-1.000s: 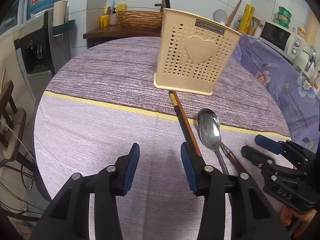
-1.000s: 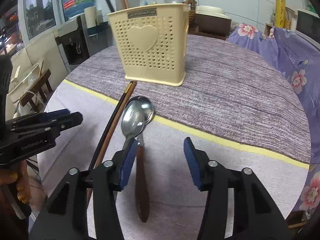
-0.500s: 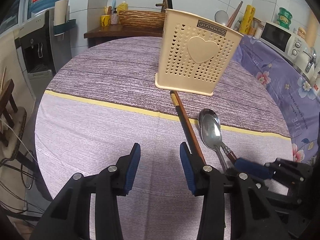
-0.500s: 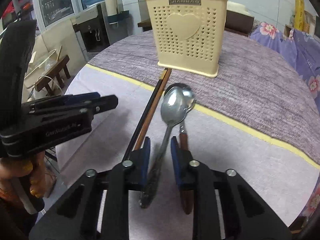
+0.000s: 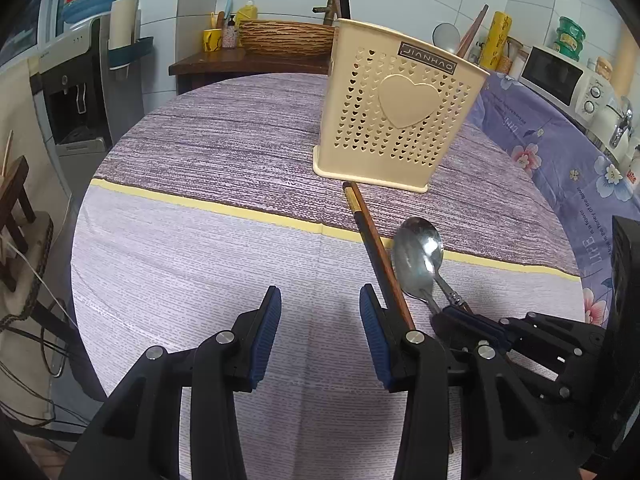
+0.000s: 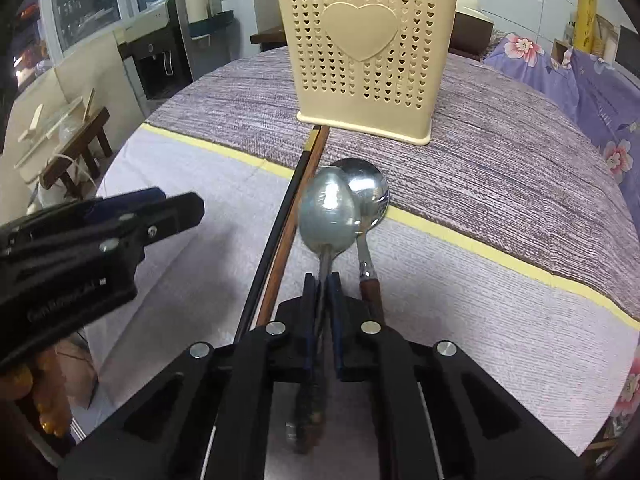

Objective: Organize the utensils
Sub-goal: 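Close the left tool on the gold-tipped chopstick while the right tool holds the spoon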

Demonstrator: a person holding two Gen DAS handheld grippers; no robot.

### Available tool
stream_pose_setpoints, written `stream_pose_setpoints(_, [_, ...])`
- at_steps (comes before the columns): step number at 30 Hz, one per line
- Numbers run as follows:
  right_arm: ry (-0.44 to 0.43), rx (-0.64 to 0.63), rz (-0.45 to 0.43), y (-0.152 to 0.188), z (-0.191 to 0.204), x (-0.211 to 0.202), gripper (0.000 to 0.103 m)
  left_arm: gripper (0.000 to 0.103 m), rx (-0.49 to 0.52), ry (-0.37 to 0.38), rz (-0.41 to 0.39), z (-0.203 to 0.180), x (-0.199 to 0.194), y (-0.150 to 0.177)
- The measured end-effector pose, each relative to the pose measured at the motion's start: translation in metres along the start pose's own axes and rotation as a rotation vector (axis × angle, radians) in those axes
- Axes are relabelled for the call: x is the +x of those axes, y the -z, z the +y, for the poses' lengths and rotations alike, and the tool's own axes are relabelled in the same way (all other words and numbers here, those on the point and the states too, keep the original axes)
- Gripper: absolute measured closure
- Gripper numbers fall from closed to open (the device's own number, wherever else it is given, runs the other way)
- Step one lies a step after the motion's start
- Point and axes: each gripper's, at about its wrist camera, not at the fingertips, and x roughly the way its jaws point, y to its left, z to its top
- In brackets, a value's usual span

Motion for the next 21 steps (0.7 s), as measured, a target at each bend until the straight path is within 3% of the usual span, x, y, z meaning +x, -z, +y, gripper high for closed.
stream_pose_setpoints(7, [0.017, 0.047, -0.103, -0.009, -0.024, -0.032, 0.096, 0.062, 0.007, 0.016, 0.013, -0.006, 0.001, 0.001])
stream_pose_setpoints(12, [0.101, 0.159, -0.088, -0.006, -0.078, -0.03, 0.096, 0.062, 0.023, 0.069, 0.044, -0.019, 0.007, 0.008])
stream_pose_setpoints(16, [0.135, 0.17, -0.073, 0.003, -0.093, -0.027, 0.096, 0.062, 0.06, 0.073, 0.077, -0.033, 0.014, 0.016])
stream_pose_setpoints(21, [0.132, 0.17, -0.062, 0.01, -0.096, -0.02, 0.096, 0.064, 0.107, 0.02, 0.09, -0.043, 0.018, 0.023])
